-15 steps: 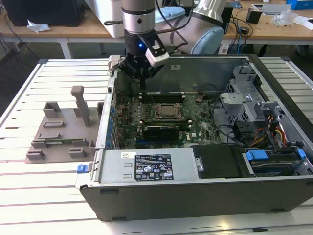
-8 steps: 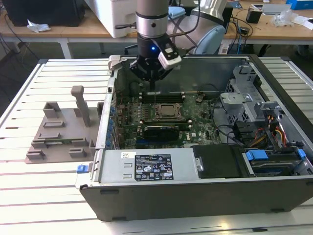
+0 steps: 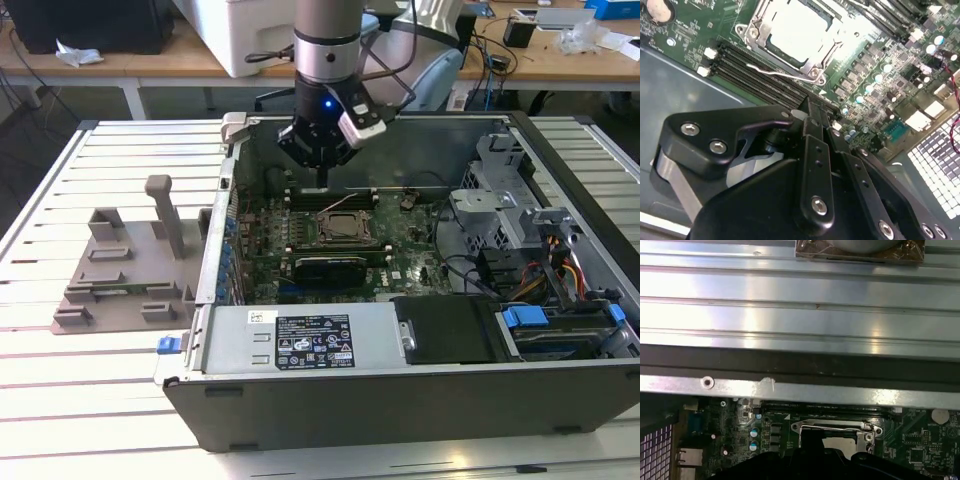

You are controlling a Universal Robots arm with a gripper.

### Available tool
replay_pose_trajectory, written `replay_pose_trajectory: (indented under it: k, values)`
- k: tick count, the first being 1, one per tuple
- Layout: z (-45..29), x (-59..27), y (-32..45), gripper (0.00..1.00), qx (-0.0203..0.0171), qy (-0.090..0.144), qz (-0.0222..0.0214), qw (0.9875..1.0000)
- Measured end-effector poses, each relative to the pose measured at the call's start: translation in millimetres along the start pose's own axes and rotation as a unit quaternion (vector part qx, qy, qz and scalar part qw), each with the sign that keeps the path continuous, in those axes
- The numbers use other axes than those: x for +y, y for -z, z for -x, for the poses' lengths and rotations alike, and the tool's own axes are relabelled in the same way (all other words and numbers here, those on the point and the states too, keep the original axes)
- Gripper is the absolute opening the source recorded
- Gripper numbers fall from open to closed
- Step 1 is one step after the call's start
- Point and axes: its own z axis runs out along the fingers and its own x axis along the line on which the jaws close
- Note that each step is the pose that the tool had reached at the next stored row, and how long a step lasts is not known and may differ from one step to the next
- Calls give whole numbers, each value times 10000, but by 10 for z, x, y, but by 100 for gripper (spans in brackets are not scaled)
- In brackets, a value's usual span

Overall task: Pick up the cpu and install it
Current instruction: 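Install the first cpu locking lever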

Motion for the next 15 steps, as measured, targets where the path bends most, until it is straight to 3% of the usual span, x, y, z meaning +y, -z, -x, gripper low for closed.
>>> replay_pose_trajectory:
  k: [1, 2, 5, 7, 15]
  values:
    - [0, -19, -11, 11, -3, 1, 56, 10000]
    - [0, -25, -54, 11, -3, 1, 66, 10000]
    - [18, -19, -128, 11, 0, 56, 65, 10000]
    - [68, -2, -209, 11, 4, 123, 66, 9999]
    - [140, -5, -368, 11, 25, 151, 67, 9999]
